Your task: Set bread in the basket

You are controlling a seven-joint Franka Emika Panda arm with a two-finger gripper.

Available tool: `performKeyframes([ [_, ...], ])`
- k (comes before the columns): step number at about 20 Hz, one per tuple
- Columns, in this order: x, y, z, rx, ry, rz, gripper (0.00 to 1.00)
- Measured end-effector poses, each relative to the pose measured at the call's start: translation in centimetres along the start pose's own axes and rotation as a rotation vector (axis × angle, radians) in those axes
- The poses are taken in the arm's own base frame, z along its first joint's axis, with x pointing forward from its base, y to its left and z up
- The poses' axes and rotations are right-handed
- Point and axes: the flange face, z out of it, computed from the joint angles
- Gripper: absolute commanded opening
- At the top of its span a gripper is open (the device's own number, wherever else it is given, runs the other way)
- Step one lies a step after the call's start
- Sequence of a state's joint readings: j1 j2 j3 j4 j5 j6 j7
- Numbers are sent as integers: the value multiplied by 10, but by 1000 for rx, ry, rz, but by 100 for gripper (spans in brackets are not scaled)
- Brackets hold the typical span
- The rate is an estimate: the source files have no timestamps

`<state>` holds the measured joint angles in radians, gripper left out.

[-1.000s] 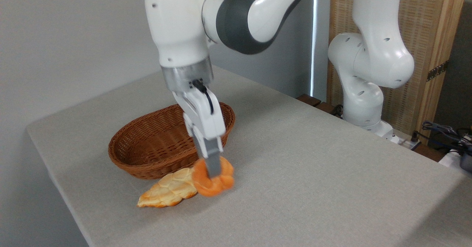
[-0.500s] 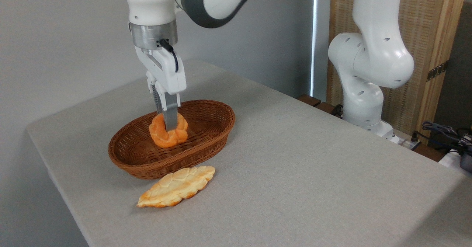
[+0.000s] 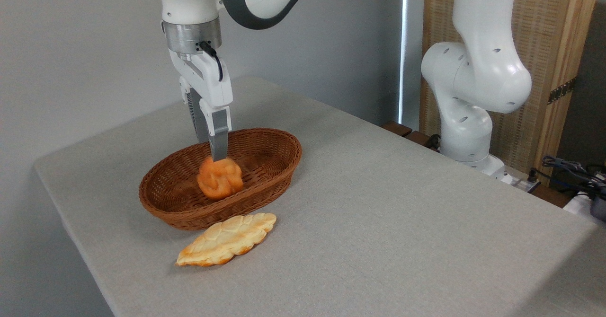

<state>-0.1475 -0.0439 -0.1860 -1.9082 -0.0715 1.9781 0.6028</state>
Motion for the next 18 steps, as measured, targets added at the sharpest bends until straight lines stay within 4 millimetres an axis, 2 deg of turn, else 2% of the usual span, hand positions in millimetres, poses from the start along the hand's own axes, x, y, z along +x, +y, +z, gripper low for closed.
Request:
performKeyframes([
  [2, -5, -5, 0, -3, -6, -14, 100],
  [4, -19, -23, -6, 0, -20, -52, 100],
  [8, -70, -87, -51, 30, -4, -194, 100],
  [10, -96, -110, -71, 46, 12, -255, 100],
  [12, -119, -126, -81, 56, 21, -297, 100],
  [14, -131, -135, -85, 60, 25, -291, 100],
  [18, -130, -132, -84, 48, 12, -270, 100],
])
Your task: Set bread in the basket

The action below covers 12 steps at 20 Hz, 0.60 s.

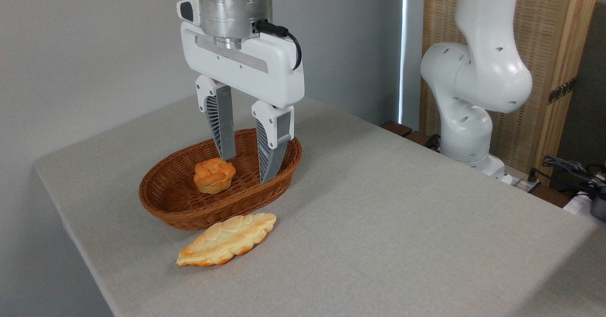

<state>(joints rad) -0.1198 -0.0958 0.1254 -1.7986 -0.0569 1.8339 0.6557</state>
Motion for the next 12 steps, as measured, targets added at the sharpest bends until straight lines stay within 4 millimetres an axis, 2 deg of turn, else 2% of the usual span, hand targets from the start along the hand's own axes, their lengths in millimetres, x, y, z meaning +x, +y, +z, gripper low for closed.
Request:
performKeyframes([
  [12, 2, 4, 1, -4, -4, 9, 100],
])
